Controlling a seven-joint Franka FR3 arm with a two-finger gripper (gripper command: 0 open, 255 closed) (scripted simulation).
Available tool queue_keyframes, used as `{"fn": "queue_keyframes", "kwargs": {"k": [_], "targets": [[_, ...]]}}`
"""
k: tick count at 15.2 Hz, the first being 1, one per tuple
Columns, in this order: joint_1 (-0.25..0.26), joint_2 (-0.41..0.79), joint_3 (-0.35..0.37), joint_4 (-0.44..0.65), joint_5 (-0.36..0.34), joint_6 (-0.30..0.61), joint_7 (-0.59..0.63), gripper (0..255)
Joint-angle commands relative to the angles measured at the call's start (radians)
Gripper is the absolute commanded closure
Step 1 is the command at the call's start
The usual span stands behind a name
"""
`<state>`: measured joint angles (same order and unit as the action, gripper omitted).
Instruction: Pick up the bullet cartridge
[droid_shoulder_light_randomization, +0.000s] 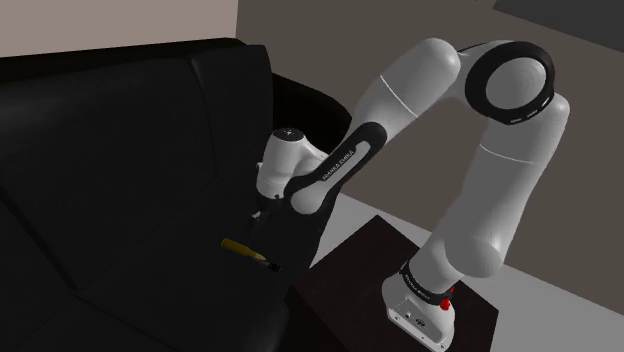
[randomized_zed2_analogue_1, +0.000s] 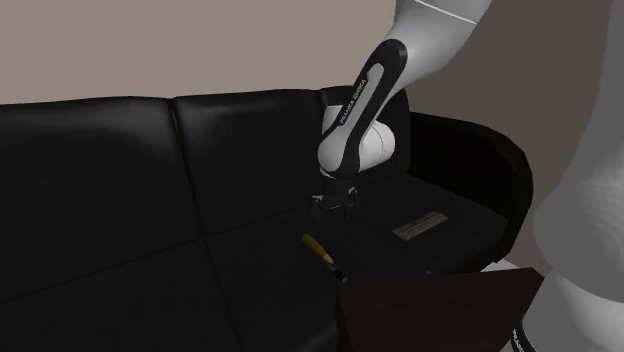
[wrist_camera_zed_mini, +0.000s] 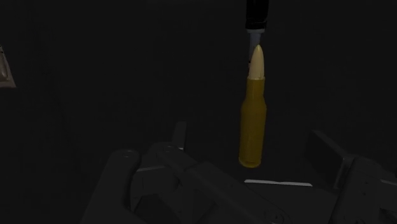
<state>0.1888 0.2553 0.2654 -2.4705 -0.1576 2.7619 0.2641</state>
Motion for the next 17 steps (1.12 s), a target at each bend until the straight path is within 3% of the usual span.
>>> {"fn": "queue_keyframes", "kwargs": {"k": [1,5,14,15,17], "targets": [[0.038,0.092,-0.022,0.045,-0.052,0.039,0.045,0],[0.104,0.232,-0.064,0.124,-0.104,0.093,0.087,0],[0.149,0.343,-0.119,0.164,-0.139,0.167,0.115,0],[0.15,0.342,-0.119,0.162,-0.139,0.168,0.116,255],[0.15,0.341,-0.118,0.162,-0.139,0.168,0.116,255]]}}
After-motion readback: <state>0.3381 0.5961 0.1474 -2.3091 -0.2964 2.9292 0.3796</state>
